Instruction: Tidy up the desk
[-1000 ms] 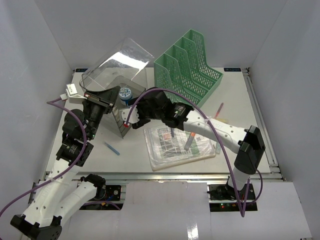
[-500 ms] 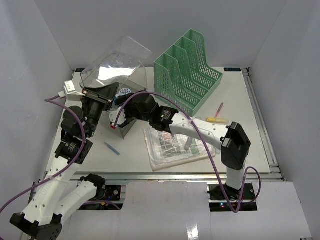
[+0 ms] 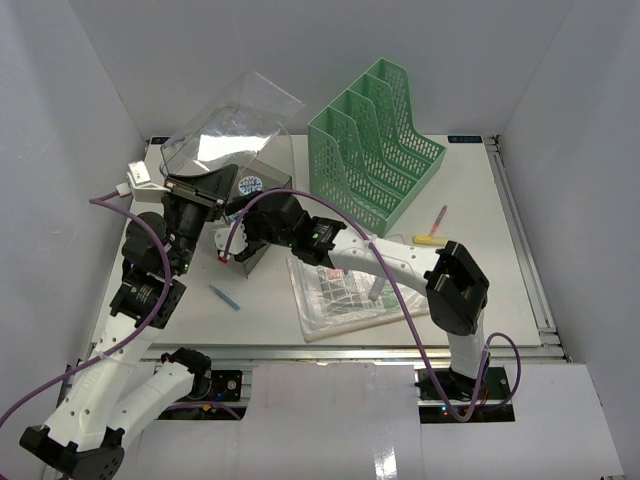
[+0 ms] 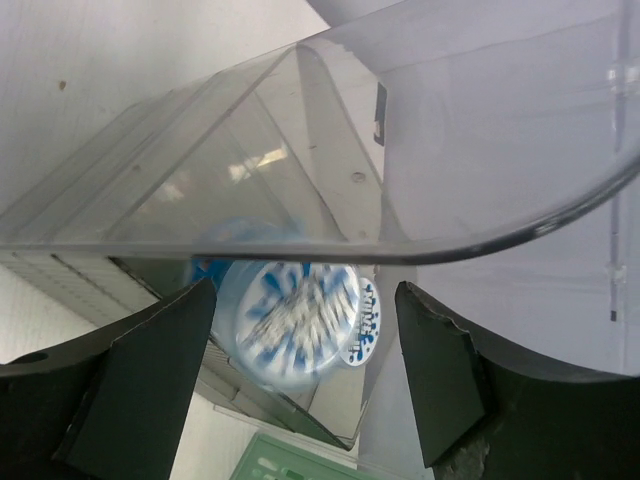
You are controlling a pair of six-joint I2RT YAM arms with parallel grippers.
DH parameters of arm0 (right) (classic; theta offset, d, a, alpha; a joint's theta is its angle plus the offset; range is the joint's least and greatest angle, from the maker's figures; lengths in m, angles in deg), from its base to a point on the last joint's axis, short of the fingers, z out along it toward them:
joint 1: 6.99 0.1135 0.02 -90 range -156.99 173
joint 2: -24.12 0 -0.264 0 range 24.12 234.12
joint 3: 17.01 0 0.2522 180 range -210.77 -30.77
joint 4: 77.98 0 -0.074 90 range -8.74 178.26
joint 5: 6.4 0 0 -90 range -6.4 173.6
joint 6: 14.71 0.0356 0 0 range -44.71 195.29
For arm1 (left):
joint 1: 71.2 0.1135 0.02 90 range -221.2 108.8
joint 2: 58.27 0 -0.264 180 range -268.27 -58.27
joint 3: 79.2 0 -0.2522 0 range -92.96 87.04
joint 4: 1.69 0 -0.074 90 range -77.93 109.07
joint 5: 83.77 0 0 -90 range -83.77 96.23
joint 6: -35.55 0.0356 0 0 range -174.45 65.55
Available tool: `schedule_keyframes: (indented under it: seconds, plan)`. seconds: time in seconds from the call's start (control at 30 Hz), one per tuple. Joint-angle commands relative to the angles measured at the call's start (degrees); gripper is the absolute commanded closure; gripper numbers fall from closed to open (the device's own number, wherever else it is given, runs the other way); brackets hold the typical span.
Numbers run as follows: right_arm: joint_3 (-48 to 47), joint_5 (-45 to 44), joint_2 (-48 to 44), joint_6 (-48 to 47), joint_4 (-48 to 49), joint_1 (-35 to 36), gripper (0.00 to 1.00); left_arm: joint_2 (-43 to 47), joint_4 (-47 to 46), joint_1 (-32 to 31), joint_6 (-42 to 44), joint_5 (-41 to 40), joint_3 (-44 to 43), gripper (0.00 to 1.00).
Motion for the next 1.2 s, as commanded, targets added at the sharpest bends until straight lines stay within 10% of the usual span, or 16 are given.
schedule_keyframes:
  seconds: [0.0, 0.27, 0.57, 0.83, 0.93, 1.17]
  plan:
    - [-1.66, -0.63, -2.41, -0.97, 6.25, 0.04, 0.15, 1.79, -3.86, 0.17, 1.72, -0.18, -3.23, 0.91]
    - [-0.96, 2.70, -7.77, -2.08, -5.94, -0.04, 0.02, 1.89, -2.46, 0.17, 1.51, -0.53, -1.98, 0.91]
    - [13.38, 13.61, -25.09, -6.42, -32.94, -0.22, 0.09, 3.36, 2.14, 0.17, 2.98, 0.16, 3.11, 0.91]
    - [27.06, 21.69, -38.74, 1.27, -35.62, -11.89, 0.11, 6.51, 6.69, 0.17, 1.12, 1.18, 12.69, 0.88]
    - [28.87, 26.08, -41.39, 4.09, -34.33, -18.32, 0.11, 5.02, 8.55, 0.17, 0.80, 2.62, 13.27, 0.75]
    - [33.82, 30.30, -44.73, 12.01, -28.92, -23.33, 0.10, 1.56, 18.02, 0.21, 0.64, 6.18, 11.81, 0.08]
